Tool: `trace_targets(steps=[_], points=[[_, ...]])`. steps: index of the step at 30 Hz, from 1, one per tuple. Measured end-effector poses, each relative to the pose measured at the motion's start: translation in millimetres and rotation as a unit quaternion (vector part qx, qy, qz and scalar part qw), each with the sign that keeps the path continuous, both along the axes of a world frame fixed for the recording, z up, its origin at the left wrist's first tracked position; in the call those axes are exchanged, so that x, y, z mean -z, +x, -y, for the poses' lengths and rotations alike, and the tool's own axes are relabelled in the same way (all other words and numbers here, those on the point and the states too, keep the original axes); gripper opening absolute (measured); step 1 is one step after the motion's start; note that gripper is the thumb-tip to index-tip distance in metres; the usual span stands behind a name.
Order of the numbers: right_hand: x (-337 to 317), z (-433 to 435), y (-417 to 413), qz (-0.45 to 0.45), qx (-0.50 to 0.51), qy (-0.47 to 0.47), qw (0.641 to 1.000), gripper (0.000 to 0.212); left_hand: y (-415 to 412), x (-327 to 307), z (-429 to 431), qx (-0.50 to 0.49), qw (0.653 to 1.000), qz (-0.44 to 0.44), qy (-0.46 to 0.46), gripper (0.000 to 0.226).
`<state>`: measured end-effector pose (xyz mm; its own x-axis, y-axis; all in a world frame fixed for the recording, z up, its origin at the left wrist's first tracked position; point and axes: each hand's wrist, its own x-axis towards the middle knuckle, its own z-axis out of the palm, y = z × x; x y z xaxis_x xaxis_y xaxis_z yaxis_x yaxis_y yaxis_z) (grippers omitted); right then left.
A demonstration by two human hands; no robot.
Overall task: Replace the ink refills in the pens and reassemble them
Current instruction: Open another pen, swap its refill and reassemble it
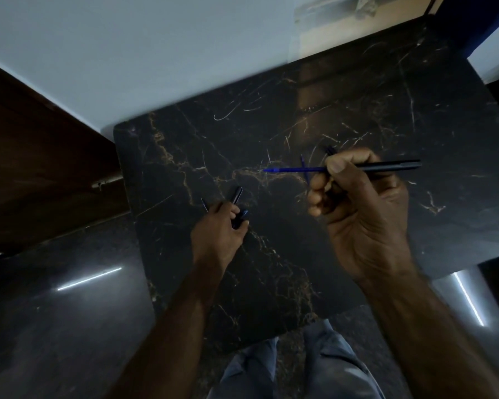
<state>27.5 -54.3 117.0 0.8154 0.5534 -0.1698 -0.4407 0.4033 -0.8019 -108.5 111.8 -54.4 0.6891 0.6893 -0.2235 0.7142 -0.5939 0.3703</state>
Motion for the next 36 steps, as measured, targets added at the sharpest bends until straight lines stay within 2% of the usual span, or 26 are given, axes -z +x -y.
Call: trace_targets(steps=[7, 14, 24, 29, 31, 36], points=[[1.1, 1.1, -1.0, -0.006, -0.004, 0.002, 1.0, 0.01, -0.9, -1.8, 2.2, -0.004, 1.0, 0.004, 0.006, 0.032], [1.4, 1.0, -1.9, -0.003, -0.007, 0.003, 1.0, 0.013, -1.9, -2.2, 3.0, -0.01, 1.0, 0.011, 0.012, 0.014], [0.3, -1.0, -1.1, -0.005, -0.011, 0.006, 1.0, 0.012, -2.2, -7.5, -0.1, -0.014, 1.0, 0.026, 0.007, 0.015], [-0.2, -0.8, -0.4, -0.011, -0.005, 0.0, 1.0, 0.009, 0.8, -18.6, -39.8, -0.077, 0.992, 0.072, 0.074, 0.017], [-0.5, -1.4, -0.7, -0.012, -0.006, 0.0, 1.0, 0.008, 8.4, -23.1, -53.1, -0.105, 0.989, 0.058, 0.081, 0.016], [-1.3, -2.7, -4.5, -0.01, -0.015, 0.002, 1.0, 0.007, 26.5, -18.0, -62.5, -0.093, 0.995, -0.009, 0.046, 0.021]])
